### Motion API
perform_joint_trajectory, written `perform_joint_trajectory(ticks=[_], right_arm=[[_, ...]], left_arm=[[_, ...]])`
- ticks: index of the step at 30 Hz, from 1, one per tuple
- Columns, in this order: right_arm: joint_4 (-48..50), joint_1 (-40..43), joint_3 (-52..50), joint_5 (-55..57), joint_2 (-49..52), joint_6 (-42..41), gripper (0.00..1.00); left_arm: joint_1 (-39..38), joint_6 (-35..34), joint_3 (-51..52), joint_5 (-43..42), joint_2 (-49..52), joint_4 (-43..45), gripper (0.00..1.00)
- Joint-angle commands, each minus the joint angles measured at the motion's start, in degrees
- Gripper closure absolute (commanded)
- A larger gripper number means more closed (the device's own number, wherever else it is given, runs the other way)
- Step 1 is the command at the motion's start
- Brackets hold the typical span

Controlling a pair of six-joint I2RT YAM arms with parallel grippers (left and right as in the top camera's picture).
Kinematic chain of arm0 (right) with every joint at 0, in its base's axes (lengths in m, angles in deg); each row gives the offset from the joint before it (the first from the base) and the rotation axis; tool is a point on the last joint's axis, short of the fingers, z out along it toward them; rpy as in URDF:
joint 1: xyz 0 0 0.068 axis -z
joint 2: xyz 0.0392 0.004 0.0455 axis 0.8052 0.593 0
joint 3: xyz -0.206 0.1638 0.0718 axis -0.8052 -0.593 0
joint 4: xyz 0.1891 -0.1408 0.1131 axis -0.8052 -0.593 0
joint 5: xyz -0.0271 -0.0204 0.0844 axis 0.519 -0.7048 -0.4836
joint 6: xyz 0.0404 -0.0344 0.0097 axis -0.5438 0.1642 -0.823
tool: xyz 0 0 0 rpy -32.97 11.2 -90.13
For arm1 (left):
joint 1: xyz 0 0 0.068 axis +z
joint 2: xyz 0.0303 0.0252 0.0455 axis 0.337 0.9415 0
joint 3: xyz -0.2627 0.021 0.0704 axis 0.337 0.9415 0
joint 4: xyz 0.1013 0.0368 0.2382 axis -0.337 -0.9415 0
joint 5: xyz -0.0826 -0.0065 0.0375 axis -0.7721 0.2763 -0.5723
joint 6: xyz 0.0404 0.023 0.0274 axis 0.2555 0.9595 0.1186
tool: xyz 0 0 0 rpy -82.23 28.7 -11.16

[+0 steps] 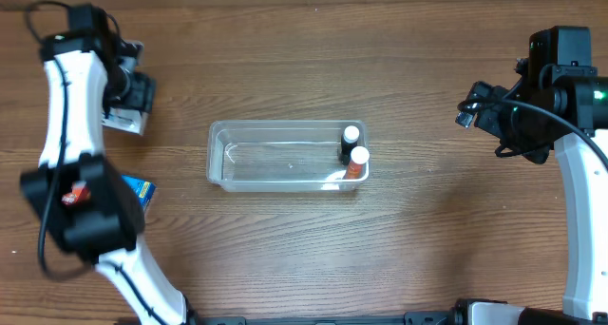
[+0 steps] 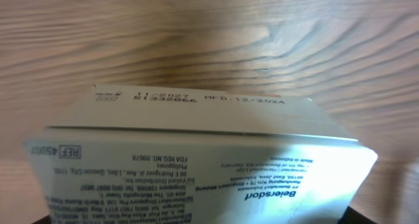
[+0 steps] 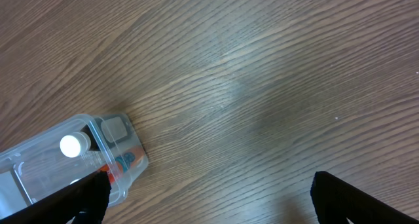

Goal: Pack container
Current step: 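Carry the white box with the left gripper and lower it into the container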

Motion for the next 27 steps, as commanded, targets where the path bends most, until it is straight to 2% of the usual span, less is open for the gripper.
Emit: perform_joint_trajectory(ticks=[1, 2, 6, 13, 16, 21, 27], right_arm=[[0.17, 0.22, -0.04, 0.72, 0.13, 0.22, 0.00], [0.17, 0.22, -0.04, 0.72, 0.13, 0.22, 0.00], [-0.33, 0.22, -0.04, 0.72, 0.13, 0.22, 0.00], [-1.03, 0.22, -0.04, 0.72, 0.13, 0.22, 0.00], [-1.27, 0.22, -0.04, 0.72, 0.13, 0.22, 0.00], [-1.97, 0.22, -0.04, 0.70, 0.13, 0.22, 0.00], [-2.08, 0.22, -0.04, 0.70, 0.13, 0.20, 0.00]], left_arm=[[-1.99, -10.67, -0.96, -0.04, -11.69, -2.56, 0.79], [-2.45, -13.14, -0.96, -0.57, -13.57, -3.41, 0.85], [-5.99, -21.57, -0.96, -5.88, -21.03, -10.40, 0.96], [-14.53, -33.64, -0.63, -8.28, -22.62, -19.87, 0.95], [-18.97, -35.45, 0.13, -9.25, -21.99, -19.69, 0.93], [-25.92, -39.04, 0.44, -8.66, -19.39, -17.16, 0.94], [-29.03, -42.99, 0.61, -4.79, -14.01, -16.76, 0.96]])
